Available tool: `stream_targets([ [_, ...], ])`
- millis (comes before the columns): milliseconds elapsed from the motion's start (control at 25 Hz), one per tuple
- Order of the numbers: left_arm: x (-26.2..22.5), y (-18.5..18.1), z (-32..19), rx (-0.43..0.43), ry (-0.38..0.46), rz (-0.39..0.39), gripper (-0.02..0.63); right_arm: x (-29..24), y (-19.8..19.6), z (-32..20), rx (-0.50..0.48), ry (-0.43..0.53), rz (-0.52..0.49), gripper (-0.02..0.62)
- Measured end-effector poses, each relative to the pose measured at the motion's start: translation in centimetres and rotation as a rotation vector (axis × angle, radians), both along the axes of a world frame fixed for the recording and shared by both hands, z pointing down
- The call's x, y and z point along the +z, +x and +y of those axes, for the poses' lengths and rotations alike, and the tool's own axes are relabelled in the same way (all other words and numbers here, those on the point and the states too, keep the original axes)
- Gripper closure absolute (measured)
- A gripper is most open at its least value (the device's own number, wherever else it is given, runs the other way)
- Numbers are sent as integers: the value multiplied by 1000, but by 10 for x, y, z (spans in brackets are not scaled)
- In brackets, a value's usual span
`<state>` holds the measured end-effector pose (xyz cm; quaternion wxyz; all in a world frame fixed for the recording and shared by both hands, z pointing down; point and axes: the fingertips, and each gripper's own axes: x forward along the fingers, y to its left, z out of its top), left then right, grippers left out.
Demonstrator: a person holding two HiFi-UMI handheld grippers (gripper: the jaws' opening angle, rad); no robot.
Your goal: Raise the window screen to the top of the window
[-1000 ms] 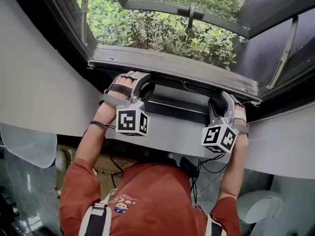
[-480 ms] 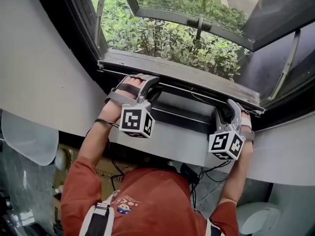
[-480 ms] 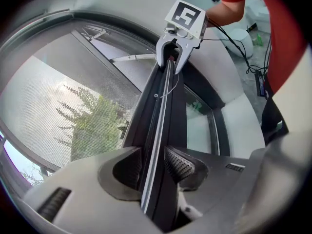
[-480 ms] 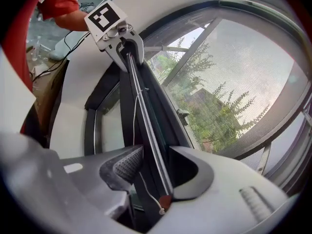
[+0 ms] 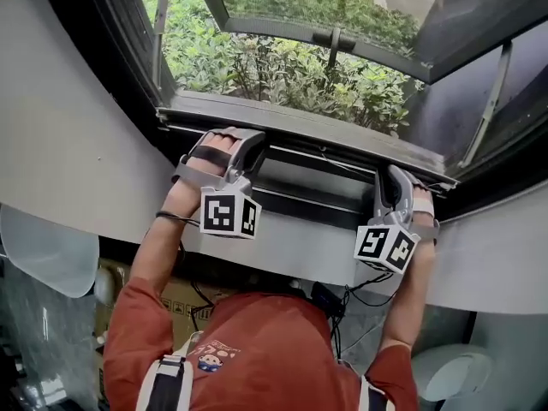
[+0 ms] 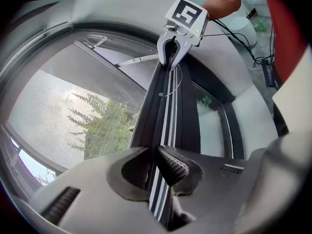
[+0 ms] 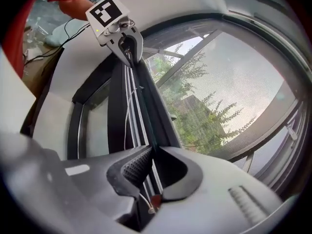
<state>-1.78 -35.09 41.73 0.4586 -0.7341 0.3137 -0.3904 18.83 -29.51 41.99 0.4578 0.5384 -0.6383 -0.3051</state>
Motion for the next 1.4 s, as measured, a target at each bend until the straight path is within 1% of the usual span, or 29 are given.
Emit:
stream_targets([
  [160,-10,3,-1,-1,30,-1,566,-11,3,-1,10,42,36,548],
  [360,-28,4,-3,-5,88,-1,568,-27,5,-1,13,98,86,552],
  [640,-66,4,-7,-13,189,12,571,-65,3,-5,20,166,144,557],
  [880,-103,5,-10,-42,300,19,571,-102,5,-8,43,238,206,560],
  [1120,-147,5,-9,-68,390,36,569,-146,4,-7,63,322,236,561],
  [1400,-177,5,-11,-58,453,40,569,-177,4,-9,72,388,258,560],
])
